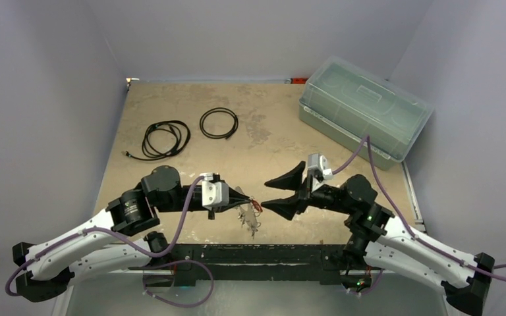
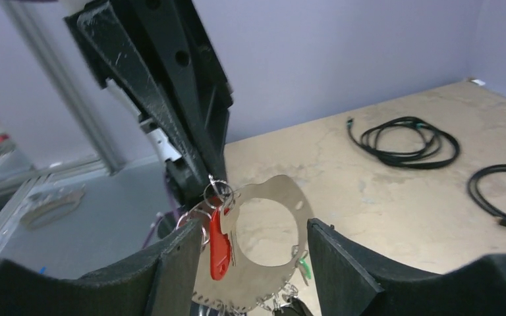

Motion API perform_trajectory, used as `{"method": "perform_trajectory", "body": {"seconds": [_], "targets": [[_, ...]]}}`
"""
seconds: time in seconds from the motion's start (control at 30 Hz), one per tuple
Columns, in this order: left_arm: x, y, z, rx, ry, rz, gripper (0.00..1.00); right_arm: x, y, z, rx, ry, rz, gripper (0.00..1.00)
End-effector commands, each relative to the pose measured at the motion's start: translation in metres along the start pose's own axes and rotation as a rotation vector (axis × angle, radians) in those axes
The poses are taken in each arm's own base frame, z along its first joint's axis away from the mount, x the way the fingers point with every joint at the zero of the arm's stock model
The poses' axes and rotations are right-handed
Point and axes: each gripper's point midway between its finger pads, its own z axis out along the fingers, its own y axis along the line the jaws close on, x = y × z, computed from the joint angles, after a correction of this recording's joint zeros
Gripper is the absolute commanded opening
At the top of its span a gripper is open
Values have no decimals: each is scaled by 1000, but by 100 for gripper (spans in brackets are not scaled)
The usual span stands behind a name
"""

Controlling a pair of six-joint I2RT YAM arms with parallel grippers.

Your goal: Put the keys on the keyring

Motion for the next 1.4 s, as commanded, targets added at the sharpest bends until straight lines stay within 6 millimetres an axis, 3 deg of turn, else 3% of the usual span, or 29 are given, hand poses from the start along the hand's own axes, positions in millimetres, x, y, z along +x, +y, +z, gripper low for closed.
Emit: {"method": "perform_trajectory", "body": {"seconds": [0.0, 0.23, 0.43, 0.5, 0.7, 0.77, 1.0, 1.37], "targets": [[-25, -4, -10, 22, -73, 88, 0, -10, 30, 9, -190, -7, -52, 61], [-19, -5, -10, 22, -67, 86, 0, 6, 37, 18, -226, 49, -35, 59], [-16, -4, -10, 14, -64, 81, 0, 6, 40, 24, -228, 53, -45, 56], [-15, -5, -10, 17, -64, 79, 0, 6, 40, 26, -221, 55, -52, 47], [-17, -6, -13, 14, -76, 79, 0, 10, 33, 27, -184, 84, -60, 7], [-18, -6, -15, 12, -79, 81, 0, 11, 31, 26, -166, 96, -63, 0], [-21, -4, -19, -4, -93, 88, 0, 14, 27, 14, -122, 105, -57, 0], [-26, -3, -18, -14, -111, 83, 0, 31, 28, 17, -144, 147, -17, 0]]}}
